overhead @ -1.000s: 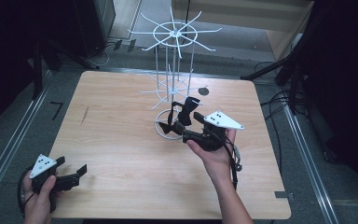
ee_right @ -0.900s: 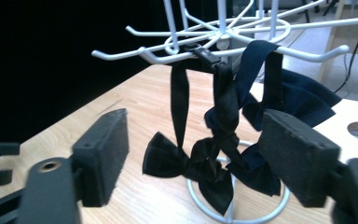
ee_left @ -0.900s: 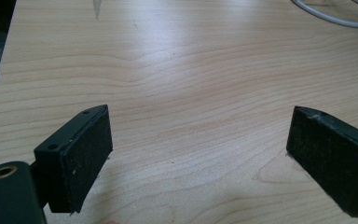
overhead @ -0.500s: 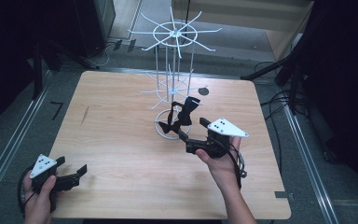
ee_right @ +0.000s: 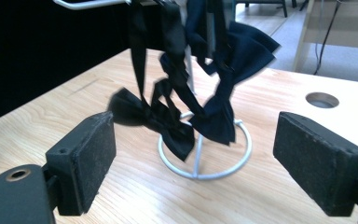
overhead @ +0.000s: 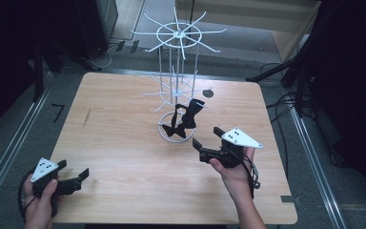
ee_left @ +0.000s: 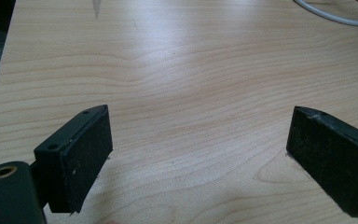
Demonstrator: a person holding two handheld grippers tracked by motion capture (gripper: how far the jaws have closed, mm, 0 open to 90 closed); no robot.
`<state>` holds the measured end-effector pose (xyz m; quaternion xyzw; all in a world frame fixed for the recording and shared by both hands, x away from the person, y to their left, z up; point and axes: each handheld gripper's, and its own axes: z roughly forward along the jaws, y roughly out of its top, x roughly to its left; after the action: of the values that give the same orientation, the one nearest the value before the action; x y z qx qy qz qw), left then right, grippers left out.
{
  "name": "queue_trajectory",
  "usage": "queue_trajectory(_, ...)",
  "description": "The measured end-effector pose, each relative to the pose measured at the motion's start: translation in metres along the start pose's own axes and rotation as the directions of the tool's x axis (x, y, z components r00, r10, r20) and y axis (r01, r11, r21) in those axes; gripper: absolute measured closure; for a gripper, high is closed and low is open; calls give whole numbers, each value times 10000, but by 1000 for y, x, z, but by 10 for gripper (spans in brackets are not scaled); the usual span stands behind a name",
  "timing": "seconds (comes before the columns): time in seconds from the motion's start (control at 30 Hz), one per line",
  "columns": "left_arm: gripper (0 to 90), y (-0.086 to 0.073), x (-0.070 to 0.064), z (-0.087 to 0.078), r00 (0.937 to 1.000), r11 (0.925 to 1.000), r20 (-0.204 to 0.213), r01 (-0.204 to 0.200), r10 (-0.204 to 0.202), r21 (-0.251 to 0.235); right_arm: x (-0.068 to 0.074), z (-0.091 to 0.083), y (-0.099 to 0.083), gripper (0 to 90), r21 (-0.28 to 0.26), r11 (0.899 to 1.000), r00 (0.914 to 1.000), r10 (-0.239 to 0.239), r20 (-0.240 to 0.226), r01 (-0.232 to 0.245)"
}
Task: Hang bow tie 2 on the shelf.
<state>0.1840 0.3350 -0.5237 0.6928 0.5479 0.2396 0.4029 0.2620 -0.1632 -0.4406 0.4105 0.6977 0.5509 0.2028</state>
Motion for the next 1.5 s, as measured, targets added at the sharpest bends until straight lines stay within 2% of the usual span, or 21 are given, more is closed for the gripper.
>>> queue_trajectory(0.37,74,0,0,0,10000,10000,-18,5,-5,-5,-15,-9,-22,137,221,9995,9991,196,365,-204)
queue_trajectory(0.5,74,0,0,0,10000,10000,-21,4,-4,14,-20,-11,-28,139,301,9995,9986,121,510,-136)
queue_trajectory(0.87,74,0,0,0,10000,10000,-32,12,-12,9,-34,-20,-43,140,429,9982,9960,371,819,-407)
queue_trajectory(1.27,74,0,0,0,10000,10000,-27,16,-16,4,-55,-32,-63,141,673,9971,9897,263,1407,-361)
queue_trajectory(1.5,74,0,0,0,10000,10000,-33,21,-21,-1,-68,-43,-71,142,715,9962,9850,375,1686,-502)
